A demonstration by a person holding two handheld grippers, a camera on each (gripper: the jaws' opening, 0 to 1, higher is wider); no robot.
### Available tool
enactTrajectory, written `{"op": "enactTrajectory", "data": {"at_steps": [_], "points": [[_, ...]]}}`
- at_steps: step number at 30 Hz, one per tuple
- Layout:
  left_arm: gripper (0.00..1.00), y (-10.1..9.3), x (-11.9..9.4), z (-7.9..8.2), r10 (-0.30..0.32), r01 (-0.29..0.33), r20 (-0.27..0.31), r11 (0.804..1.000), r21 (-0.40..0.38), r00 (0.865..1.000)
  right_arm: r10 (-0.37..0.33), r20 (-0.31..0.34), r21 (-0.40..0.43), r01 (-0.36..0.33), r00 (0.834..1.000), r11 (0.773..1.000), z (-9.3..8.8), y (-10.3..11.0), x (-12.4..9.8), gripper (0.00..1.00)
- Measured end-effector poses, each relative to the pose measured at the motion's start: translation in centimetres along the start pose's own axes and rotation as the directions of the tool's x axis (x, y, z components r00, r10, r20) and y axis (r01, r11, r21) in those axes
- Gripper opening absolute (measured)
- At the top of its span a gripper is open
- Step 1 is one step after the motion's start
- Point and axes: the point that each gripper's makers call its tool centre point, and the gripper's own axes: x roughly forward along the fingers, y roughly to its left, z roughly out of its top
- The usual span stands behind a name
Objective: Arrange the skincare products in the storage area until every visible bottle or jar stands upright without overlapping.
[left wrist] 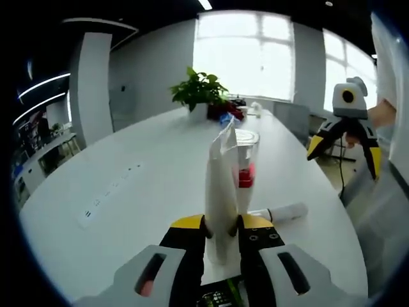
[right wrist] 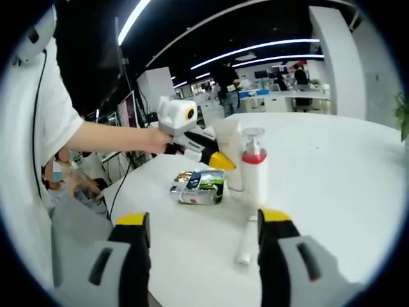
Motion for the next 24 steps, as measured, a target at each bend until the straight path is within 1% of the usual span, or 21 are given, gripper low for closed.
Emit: {"op": "enactTrajectory", "data": {"at_steps": [8,11,15,18,21,24], "points": [[0.17,-0.1,0.0,-0.3,-0.016,0.016,-0.006,1.0,0.012,1.0,-0.004,-0.008,0.005,0.004,1.0,1.0,-0.3,0.1,-0.2,0.69],[0.18,-0.3,0.1,-0.5,-0.032,0.032,-0.005,0.999,0.01,0.999,-0.007,-0.011,0.004,0.007,1.0,1.0,-0.3,0.1,-0.3,0.69],[0.2,-0.4,0.2,-1.3,-0.054,0.054,-0.025,0.998,0.017,0.998,-0.014,-0.014,0.007,0.014,1.0,1.0,-0.5,-0.1,-0.6,0.68],[0.18,-0.5,0.4,-2.0,-0.076,0.077,-0.037,0.997,0.013,0.996,-0.019,-0.019,0.009,0.019,1.0,1.0,-0.6,-0.2,-0.7,0.68],[0.18,-0.6,0.5,-2.1,-0.107,0.107,-0.013,0.994,0.0,0.994,-0.024,-0.022,0.01,0.025,0.999,1.0,-0.7,-0.2,-0.8,0.68],[0.17,-0.3,0.6,-2.1,-0.117,0.117,0.008,0.993,-0.018,0.993,-0.028,-0.025,0.012,0.029,0.999,1.0,-0.8,-0.2,-1.0,0.68]]}}
